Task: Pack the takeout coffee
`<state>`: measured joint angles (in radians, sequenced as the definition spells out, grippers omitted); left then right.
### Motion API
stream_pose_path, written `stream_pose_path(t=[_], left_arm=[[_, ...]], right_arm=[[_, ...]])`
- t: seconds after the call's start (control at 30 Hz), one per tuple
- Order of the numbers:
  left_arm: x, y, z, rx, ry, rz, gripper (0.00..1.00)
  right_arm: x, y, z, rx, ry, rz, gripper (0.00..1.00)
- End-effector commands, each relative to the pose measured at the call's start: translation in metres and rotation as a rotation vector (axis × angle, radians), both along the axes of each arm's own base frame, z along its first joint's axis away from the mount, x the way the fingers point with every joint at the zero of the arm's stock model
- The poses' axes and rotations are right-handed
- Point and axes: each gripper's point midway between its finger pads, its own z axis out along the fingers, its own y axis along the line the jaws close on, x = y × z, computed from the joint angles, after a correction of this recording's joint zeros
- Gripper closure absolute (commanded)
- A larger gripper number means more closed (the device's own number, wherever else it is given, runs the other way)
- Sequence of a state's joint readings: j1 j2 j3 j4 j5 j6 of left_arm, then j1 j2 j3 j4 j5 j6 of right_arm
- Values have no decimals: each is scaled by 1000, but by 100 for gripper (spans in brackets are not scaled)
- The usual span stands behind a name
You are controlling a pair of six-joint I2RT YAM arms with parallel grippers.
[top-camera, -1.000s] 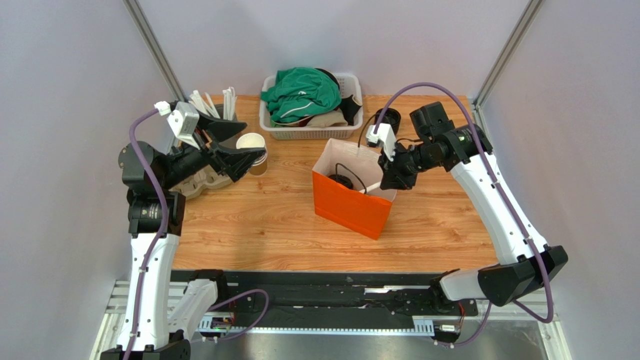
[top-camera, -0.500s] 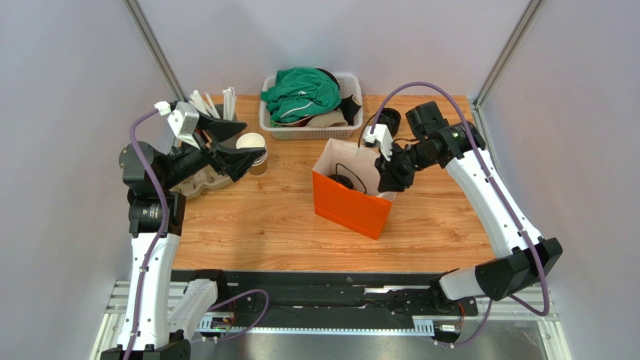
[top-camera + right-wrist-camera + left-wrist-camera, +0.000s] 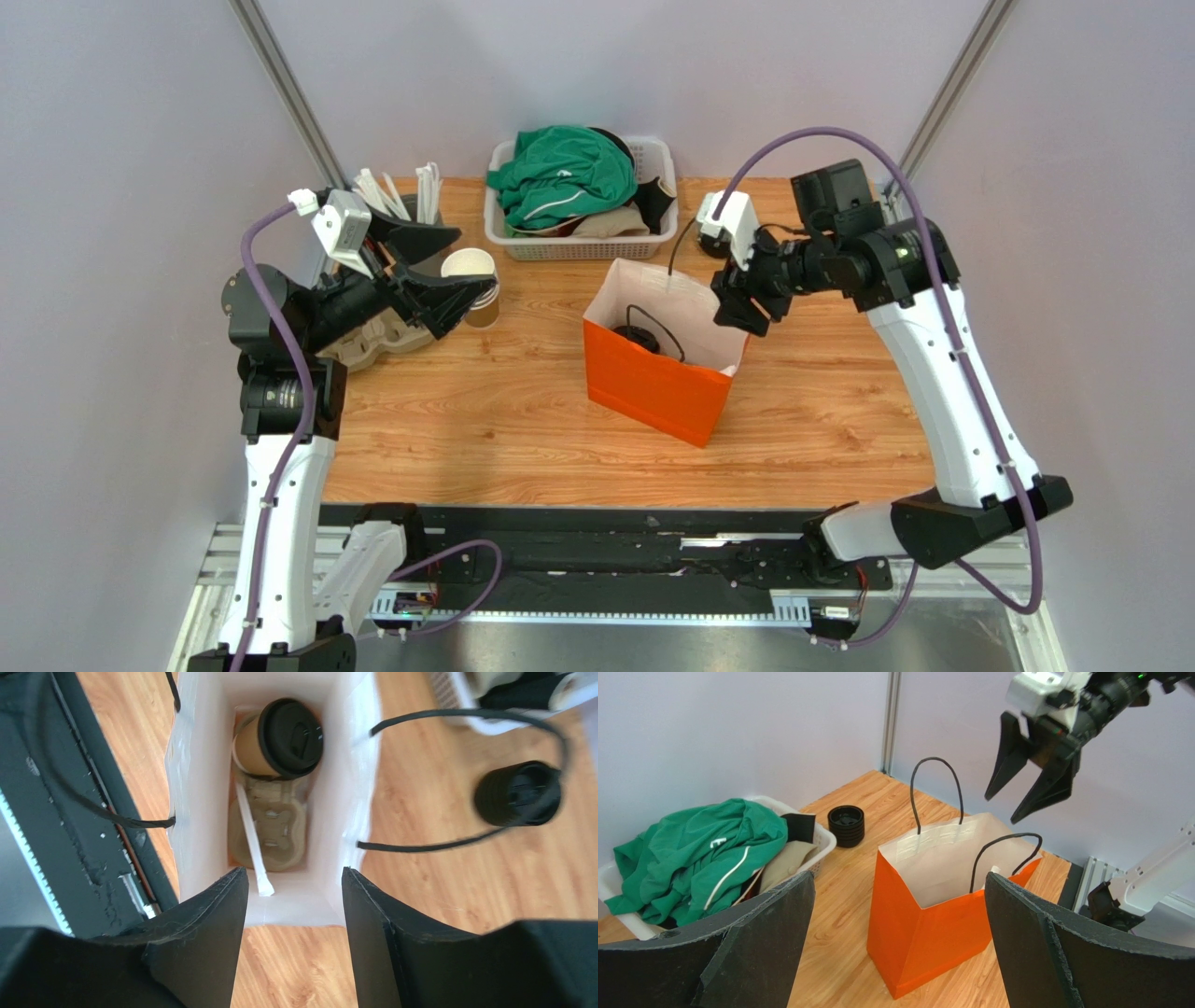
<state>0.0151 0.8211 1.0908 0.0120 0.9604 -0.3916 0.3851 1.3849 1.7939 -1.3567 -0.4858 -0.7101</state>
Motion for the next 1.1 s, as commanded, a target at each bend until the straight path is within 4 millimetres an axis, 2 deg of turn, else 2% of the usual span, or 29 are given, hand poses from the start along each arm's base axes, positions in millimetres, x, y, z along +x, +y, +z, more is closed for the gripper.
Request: stream_pose_path(t=[0.0, 0.17, 0.23, 0.27, 0.33, 0.37, 0.4, 0.5, 0.57, 0.73, 0.8, 0.83, 0.87, 0.9, 0.93, 0.97, 1.07], left_arm=[[2, 2, 4, -5, -27, 10, 1], [3, 2, 3, -7, -24, 14, 1], [3, 2, 3, -7, -25, 15, 1], [3, 3, 3, -4, -26, 19, 1], [7, 5, 4, -3, -25, 42, 1], [7, 7, 5, 5, -30, 56, 1], [9, 8, 2, 10, -15, 71, 1], [17, 17, 4, 25, -11, 145, 1], [19, 21, 6, 48, -16, 172, 1], [26, 25, 8, 79, -5, 203, 1], [29, 27, 8, 98, 14, 211, 1], [31, 27, 7, 108, 28, 211, 1], [36, 29, 4, 134, 56, 213, 1], [39, 31, 2, 146, 76, 226, 1], [42, 33, 0, 158, 94, 238, 1], [47, 36, -7, 185, 125, 251, 1], [50, 45, -14, 242, 128, 296, 1]], right_arm=[[-65, -32, 15, -60, 114, -48, 44], [-69, -22, 39, 53, 26, -50, 43], [-64, -18, 45, 94, -6, -58, 43], [-62, -17, 42, 97, -11, -67, 43], [-51, -16, 55, 148, -112, -106, 43], [-43, -20, 45, 132, -121, -144, 40], [-36, -20, 63, 181, -225, -163, 37], [-15, -25, 70, 229, -348, -250, 25], [-16, -30, 78, 268, -406, -285, 14], [-8, -29, 79, 317, -445, -326, 8], [-3, -32, 85, 337, -479, -359, 4], [1, -34, 79, 336, -482, -381, 3], [4, -41, 92, 362, -545, -421, 2], [6, -45, 94, 371, -573, -444, 1], [11, -48, 86, 364, -582, -472, 1], [12, -58, 101, 392, -653, -520, 1], [14, -67, 106, 389, -702, -563, 1]])
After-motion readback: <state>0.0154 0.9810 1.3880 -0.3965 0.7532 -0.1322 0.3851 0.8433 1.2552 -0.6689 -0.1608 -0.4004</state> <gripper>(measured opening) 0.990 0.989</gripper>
